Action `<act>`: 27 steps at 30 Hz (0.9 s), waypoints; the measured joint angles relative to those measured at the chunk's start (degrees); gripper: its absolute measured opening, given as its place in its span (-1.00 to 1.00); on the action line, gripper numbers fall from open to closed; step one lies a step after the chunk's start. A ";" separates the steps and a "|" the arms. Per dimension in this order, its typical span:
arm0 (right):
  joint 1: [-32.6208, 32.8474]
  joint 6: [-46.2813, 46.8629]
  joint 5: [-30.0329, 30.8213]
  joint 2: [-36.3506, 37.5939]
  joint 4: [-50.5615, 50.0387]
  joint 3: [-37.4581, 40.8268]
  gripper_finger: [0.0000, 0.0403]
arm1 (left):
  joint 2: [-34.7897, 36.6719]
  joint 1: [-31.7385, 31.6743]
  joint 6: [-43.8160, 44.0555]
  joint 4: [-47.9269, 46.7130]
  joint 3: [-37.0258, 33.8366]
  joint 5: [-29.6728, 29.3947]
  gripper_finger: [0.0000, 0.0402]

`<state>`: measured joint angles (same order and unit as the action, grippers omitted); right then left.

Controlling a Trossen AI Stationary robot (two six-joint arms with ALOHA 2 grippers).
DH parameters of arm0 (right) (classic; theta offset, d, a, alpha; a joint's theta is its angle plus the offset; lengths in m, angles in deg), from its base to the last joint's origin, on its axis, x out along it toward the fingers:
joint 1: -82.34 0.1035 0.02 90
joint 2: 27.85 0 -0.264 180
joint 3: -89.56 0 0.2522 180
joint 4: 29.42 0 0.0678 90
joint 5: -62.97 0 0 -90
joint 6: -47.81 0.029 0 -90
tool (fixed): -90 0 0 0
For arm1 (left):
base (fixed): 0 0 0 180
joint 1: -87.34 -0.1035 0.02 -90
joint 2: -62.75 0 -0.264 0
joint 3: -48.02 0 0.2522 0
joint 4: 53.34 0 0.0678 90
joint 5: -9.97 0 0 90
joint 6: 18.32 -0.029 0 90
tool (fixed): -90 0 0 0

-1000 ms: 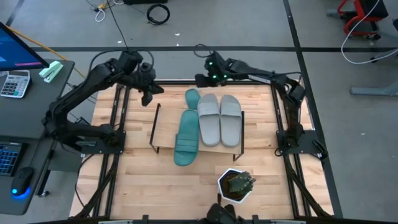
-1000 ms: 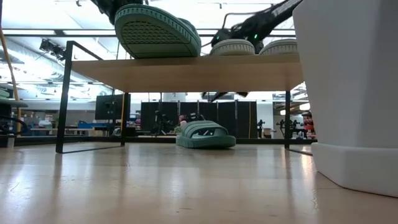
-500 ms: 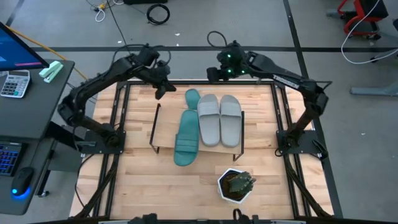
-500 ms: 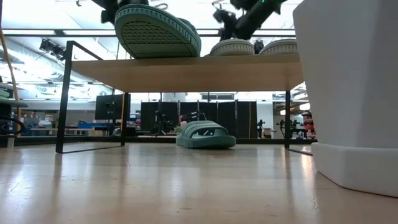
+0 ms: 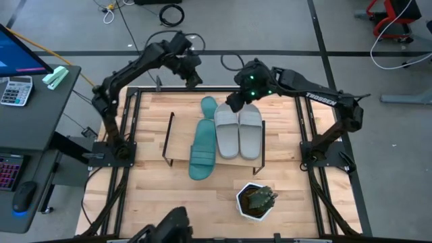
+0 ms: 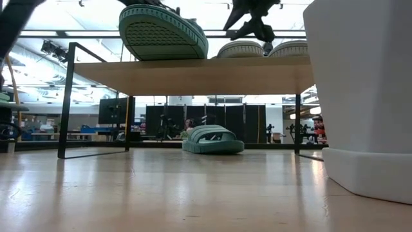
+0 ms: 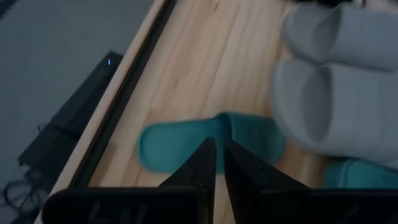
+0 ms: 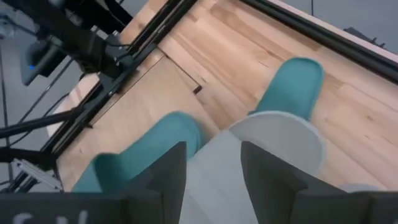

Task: Pick and place slides into the shelf
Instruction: Put the green slipper on the shelf

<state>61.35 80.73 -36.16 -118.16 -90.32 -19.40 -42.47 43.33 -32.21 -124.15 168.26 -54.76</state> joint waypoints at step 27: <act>3.98 -1.96 -0.70 5.80 -3.25 0.00 -0.21 | -18.86 0.28 16.17 -4.41 3.75 -4.29 -0.09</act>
<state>65.34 78.77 -36.87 -112.36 -93.57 -19.40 -61.33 43.61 -16.04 -128.56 172.01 -59.05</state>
